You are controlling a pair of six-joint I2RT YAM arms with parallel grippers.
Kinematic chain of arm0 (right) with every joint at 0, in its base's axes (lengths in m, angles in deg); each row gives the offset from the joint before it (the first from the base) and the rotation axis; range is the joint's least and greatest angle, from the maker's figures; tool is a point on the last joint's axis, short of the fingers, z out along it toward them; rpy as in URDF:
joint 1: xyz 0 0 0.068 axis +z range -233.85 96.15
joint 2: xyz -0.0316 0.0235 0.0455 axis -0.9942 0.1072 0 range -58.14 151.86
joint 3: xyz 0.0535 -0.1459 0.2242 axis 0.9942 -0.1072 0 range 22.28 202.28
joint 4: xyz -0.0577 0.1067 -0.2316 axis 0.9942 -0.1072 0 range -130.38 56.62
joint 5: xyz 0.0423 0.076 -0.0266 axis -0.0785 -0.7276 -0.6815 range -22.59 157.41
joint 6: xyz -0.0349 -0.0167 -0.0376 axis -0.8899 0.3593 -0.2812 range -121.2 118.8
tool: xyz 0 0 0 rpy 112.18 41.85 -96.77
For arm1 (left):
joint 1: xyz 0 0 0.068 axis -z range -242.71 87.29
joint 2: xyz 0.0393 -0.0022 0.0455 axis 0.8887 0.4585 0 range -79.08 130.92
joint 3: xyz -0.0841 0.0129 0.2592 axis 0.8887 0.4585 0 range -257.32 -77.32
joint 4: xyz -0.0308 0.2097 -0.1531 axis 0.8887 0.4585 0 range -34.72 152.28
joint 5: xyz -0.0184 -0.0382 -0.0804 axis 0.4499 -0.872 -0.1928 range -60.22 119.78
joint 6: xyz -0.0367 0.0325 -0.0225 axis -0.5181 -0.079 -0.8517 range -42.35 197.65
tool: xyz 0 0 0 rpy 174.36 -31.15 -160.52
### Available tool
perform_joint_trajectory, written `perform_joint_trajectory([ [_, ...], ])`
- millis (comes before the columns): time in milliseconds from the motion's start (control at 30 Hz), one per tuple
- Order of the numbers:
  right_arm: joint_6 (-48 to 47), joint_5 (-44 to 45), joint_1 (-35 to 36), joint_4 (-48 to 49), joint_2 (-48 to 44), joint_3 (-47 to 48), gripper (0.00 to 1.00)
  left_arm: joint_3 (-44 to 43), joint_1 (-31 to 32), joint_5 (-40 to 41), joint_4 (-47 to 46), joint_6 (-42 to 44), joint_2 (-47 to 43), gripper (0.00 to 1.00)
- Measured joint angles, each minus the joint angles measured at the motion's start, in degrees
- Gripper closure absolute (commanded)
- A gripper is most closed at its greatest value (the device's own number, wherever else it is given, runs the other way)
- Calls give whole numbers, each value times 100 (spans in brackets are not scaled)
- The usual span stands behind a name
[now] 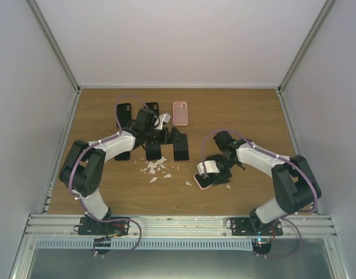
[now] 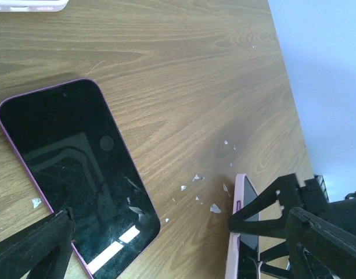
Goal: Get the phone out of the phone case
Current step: Pick up the phone at the center of the board.
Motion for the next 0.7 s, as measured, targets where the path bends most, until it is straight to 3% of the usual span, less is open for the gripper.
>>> perform_joint_trajectory([
  [333, 1333, -538, -205, 466, -186, 540, 35, 122, -42, -518, -234, 190, -85, 2],
  [700, 3440, -693, -378, 1303, -227, 968, 36, 188, -42, -1069, -704, -136, -122, 16],
])
